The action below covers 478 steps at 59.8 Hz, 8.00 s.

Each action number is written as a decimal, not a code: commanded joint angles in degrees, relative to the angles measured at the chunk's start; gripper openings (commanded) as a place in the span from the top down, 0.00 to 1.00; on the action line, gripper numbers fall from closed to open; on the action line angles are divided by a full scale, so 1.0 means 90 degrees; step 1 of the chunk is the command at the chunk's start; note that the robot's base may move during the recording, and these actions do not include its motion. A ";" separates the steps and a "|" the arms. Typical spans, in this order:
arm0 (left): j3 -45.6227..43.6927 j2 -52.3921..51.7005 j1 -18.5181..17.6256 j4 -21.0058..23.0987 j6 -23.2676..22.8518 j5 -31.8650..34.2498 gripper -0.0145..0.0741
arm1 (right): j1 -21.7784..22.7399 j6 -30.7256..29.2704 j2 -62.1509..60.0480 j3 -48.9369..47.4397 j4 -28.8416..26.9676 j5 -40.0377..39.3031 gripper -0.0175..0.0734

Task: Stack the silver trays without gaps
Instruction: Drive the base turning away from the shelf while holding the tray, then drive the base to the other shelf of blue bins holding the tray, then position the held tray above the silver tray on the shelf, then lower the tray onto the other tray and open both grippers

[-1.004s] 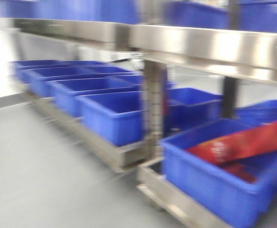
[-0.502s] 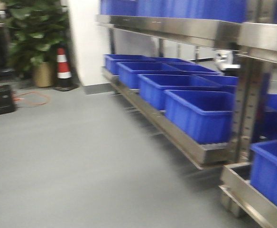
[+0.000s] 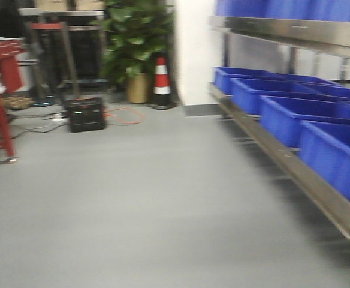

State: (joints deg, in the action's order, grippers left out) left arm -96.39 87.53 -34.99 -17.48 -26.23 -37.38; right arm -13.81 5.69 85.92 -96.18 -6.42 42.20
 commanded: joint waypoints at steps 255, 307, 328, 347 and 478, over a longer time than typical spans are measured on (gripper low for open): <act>-0.0093 -0.0053 -0.0001 -0.0272 0.0014 0.0282 0.84 | -0.0003 -0.0077 -0.0041 -0.0039 0.0001 -0.0422 0.90; -0.0093 -0.0053 -0.0001 -0.0272 0.0014 0.0282 0.84 | -0.0003 -0.0077 -0.0041 -0.0039 0.0001 -0.0422 0.90; -0.0093 -0.0053 -0.0001 -0.0272 0.0014 0.0282 0.84 | -0.0003 -0.0077 -0.0041 -0.0039 0.0001 -0.0422 0.90; -0.0093 -0.0053 -0.0001 -0.0272 0.0014 0.0282 0.84 | -0.0003 -0.0077 -0.0041 -0.0039 0.0001 -0.0422 0.90; -0.0093 0.1707 0.0122 -0.1358 -0.0332 -0.0866 0.31 | -0.0003 -0.0077 0.1725 -0.0039 0.0001 -0.0070 0.42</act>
State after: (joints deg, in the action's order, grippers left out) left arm -96.88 103.40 -34.09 -29.16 -28.64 -45.01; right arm -13.81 5.62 102.04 -96.06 -6.58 43.04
